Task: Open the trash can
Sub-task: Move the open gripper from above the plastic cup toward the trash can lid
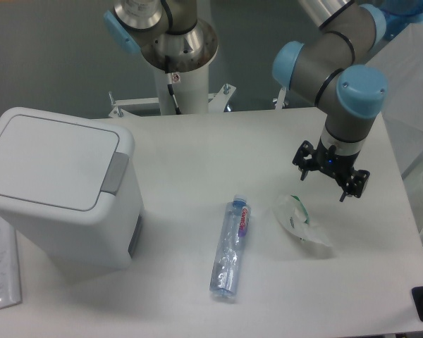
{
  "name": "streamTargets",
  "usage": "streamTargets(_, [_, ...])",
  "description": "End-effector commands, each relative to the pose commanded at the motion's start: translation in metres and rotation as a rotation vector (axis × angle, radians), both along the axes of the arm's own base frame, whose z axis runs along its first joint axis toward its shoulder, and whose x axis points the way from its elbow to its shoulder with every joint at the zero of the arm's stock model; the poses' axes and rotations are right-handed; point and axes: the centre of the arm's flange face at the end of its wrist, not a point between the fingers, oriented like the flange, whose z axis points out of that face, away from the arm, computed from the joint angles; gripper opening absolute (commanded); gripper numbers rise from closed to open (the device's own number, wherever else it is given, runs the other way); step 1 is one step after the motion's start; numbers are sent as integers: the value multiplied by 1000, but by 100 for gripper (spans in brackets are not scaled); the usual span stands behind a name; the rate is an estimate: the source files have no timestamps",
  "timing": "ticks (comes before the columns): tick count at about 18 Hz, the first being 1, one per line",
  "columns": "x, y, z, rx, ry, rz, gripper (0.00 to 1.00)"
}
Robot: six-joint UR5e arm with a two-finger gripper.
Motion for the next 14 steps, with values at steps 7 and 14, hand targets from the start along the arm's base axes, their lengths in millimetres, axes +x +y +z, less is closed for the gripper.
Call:
streamTargets(7, [4,4,6,45,-9,6,100])
streamTargets(14, [30,28,63,194,-7,178,100])
